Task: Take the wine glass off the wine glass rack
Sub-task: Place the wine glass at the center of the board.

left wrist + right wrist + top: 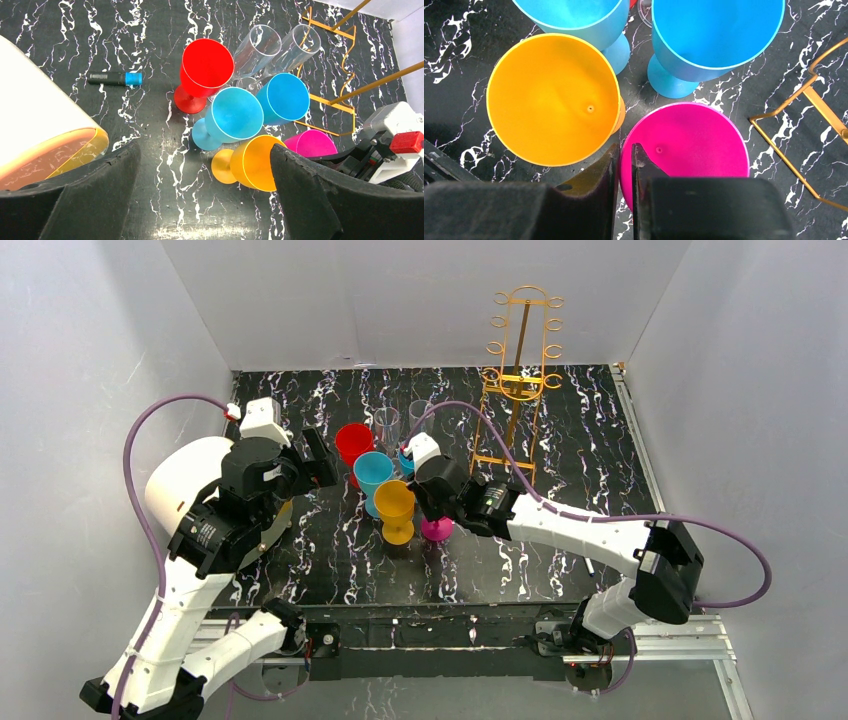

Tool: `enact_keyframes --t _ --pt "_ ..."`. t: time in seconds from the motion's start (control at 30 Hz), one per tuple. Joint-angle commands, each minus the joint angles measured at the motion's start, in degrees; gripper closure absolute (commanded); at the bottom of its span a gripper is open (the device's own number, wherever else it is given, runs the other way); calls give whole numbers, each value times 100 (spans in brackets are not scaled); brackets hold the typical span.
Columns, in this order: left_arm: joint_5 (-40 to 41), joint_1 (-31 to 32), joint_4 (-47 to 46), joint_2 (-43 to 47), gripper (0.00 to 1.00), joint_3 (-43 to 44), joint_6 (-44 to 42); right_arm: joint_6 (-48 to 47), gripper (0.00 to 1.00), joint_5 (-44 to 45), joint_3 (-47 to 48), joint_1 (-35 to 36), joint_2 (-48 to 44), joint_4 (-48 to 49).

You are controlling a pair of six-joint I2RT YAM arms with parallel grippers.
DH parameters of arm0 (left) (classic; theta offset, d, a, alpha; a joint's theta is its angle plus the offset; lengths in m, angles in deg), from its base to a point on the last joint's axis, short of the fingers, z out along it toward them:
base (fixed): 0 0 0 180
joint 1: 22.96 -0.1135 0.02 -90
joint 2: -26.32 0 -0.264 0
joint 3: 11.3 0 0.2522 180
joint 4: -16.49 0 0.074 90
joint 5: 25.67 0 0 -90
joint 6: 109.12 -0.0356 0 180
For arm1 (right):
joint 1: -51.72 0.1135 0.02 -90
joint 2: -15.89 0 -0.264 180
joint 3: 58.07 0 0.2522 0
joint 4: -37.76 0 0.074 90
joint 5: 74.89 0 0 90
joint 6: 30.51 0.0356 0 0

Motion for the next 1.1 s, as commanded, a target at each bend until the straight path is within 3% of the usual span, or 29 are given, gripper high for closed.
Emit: enact_keyframes --t 0.0,0.27,0.6,0.93,1.07 --pt "147 -29 44 5 2 20 -33 -30 78 181 313 43 -65 -23" --pt "95 -29 41 -44 2 12 -33 22 78 14 301 52 -153 -194" --pt "68 -30 46 -91 2 34 -42 -114 93 135 313 61 46 28" --pt "164 -29 89 -66 2 38 -86 -153 92 321 338 66 76 236" --pt "129 -29 80 -75 2 40 -94 -158 84 262 414 68 85 178"
